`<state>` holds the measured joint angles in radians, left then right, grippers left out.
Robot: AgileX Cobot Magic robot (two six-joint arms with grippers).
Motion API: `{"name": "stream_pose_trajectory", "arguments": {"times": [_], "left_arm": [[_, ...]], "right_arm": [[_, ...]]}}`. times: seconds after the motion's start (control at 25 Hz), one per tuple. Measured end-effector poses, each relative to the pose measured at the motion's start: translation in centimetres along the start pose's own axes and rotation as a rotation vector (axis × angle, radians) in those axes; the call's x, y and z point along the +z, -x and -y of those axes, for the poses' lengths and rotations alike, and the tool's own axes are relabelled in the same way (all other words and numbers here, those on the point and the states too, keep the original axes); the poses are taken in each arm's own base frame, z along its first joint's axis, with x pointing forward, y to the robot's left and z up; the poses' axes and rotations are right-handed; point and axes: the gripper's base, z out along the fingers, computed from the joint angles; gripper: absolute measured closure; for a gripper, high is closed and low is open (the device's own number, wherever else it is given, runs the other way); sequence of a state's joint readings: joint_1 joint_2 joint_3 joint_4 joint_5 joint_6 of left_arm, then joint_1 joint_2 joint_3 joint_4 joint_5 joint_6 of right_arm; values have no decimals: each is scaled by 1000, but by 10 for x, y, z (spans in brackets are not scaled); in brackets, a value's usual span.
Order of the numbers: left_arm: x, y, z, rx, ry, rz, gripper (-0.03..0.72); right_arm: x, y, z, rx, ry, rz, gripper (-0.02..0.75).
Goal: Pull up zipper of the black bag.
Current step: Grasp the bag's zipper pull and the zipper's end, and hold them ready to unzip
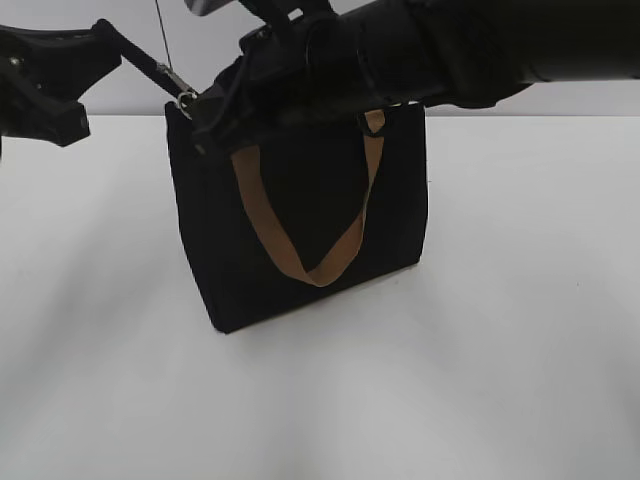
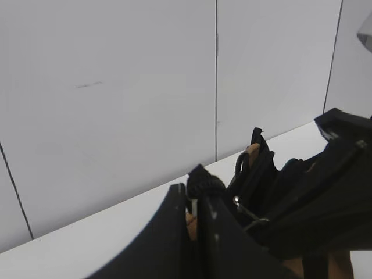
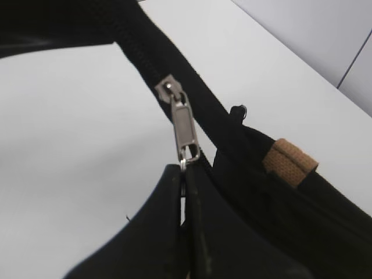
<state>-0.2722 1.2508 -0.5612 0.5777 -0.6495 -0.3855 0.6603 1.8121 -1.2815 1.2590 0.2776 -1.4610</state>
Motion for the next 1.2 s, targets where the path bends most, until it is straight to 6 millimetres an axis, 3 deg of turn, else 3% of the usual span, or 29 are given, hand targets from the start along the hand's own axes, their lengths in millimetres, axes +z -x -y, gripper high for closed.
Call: {"name": "stream_pose_trajectory", "arguments": {"times": [0.32,1.2], "left_arm": [[0,0,0,-1,1,-2,671],[-2,-7,-4,3,43,-95,671]], "right_arm": [[-17,7,13,65,-16,15,752],[-33,-14,54,218,-67,-104,752]]}}
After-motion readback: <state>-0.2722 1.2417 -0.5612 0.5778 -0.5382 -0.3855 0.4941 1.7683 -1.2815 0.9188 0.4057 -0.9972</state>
